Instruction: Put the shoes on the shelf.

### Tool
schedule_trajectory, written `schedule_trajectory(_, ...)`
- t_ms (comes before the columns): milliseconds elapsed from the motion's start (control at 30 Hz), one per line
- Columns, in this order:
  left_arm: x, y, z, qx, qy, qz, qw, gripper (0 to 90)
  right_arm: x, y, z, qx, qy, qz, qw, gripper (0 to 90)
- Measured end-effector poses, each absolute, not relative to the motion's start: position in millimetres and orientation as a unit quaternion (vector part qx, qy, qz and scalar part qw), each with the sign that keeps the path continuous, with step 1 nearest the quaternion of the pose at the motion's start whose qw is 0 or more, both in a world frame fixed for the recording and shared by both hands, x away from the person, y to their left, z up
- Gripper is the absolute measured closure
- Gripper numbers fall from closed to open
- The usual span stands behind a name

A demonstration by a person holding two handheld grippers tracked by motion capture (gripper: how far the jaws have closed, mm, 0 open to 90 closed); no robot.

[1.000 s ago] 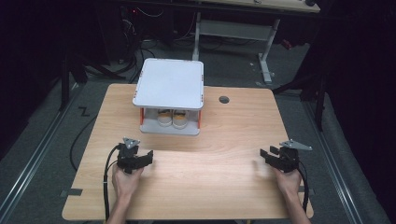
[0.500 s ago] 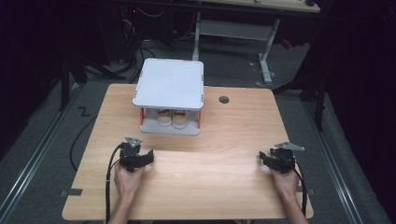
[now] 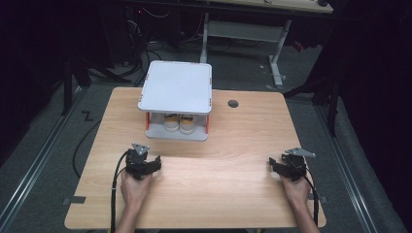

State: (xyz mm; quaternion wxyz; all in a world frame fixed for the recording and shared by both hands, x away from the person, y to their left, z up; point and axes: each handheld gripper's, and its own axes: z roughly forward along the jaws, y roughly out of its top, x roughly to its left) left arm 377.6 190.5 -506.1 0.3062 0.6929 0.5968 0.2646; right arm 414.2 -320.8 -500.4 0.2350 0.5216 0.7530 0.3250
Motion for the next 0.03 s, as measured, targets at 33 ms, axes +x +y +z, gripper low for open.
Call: schedule_trajectory(33, 377.4, 190.2, -506.1, 0.693, 0.597, 0.263, 0.306, 26.2, 414.3, -320.9, -500.4, 0.521, 0.753, 0.325, 0.235, 41.7)
